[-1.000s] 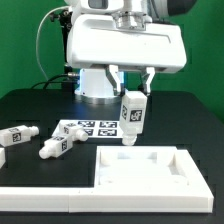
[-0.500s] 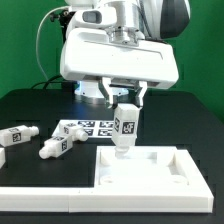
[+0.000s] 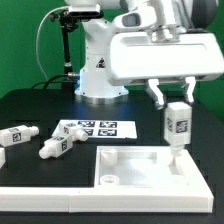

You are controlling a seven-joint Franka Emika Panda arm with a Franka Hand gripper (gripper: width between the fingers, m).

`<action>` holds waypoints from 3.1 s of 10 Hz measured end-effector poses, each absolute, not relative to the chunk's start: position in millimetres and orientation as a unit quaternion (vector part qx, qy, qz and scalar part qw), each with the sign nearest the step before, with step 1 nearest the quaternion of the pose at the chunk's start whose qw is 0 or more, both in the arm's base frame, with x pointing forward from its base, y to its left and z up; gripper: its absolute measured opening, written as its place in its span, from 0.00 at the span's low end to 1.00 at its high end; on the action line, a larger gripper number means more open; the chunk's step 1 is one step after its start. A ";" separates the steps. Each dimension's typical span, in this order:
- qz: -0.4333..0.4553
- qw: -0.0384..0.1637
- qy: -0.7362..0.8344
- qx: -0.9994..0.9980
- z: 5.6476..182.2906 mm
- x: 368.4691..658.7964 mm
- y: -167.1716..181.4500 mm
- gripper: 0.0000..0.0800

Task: Assemble one leg

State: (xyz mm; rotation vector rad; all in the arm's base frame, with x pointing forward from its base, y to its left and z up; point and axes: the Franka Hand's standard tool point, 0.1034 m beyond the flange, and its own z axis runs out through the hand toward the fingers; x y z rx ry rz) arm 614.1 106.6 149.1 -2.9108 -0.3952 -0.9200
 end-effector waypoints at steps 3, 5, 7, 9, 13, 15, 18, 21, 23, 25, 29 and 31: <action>-0.297 0.029 -0.128 -0.946 147.0 613.8 104.1 0.36; -0.300 0.030 -0.130 -0.944 136.0 624.4 106.3 0.36; -0.303 0.032 -0.130 -0.943 127.7 633.8 109.5 0.36; -0.300 0.032 -0.129 -0.945 116.8 631.2 109.8 0.36; -0.292 0.030 -0.125 -0.948 101.6 627.5 100.3 0.36; -0.292 0.029 -0.124 -0.948 94.5 625.6 100.2 0.36; -0.318 0.020 -0.121 -0.940 94.0 624.8 101.9 0.36; -0.310 0.025 -0.122 -0.943 93.6 624.6 105.1 0.36; -0.281 0.040 -0.113 -0.952 90.5 621.0 111.5 0.58; -0.239 0.068 -0.080 -0.965 97.1 626.1 123.1 0.73; -0.081 0.107 -0.069 -0.989 94.9 644.3 120.9 0.81; -0.016 0.119 -0.074 -0.990 91.7 642.2 112.3 0.81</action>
Offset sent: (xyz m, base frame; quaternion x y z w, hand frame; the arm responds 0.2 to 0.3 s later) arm 0.0131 -0.0076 -0.0078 -0.0167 0.0447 -0.0455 0.9978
